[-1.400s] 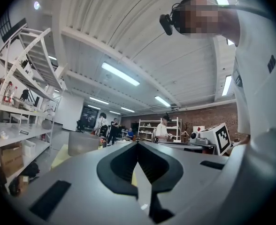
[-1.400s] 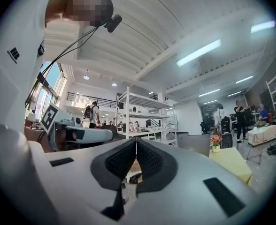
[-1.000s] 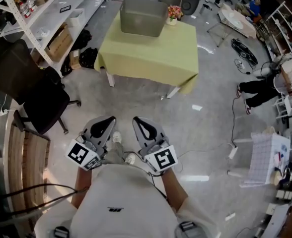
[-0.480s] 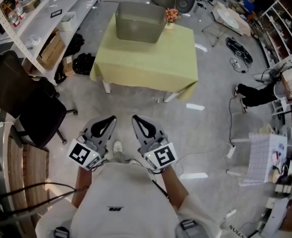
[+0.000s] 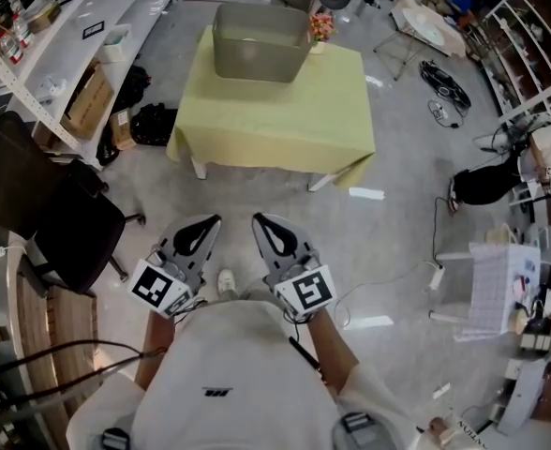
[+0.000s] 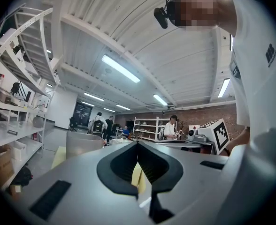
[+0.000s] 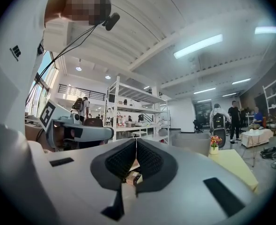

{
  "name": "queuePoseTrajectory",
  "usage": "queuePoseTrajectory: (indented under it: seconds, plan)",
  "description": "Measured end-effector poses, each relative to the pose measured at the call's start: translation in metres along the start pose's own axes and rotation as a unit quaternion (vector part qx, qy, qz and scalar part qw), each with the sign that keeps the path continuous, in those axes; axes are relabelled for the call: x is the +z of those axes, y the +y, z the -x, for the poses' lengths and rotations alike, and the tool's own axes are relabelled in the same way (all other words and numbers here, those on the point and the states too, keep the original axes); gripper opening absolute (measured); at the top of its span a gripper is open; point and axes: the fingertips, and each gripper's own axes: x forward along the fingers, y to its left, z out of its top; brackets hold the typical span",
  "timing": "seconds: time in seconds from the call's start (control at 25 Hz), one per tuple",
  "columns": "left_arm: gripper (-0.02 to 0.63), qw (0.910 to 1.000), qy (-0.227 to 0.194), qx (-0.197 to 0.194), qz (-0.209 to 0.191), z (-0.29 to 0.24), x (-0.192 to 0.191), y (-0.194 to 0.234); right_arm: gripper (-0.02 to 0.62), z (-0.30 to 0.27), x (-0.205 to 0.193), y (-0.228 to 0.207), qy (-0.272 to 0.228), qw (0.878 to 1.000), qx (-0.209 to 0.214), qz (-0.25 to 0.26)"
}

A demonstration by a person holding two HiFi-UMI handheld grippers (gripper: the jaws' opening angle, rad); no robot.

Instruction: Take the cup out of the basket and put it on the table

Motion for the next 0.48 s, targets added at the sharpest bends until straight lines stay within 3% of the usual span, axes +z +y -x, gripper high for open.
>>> queuePoseTrajectory:
  seconds: [0.48]
  plan:
    - [0.011,1.0,0.005,0.006,0.006,-0.044,-0.001,0.037,0.009,-0.035,-0.003,-0.047,0.006,1.0,0.006,0.009]
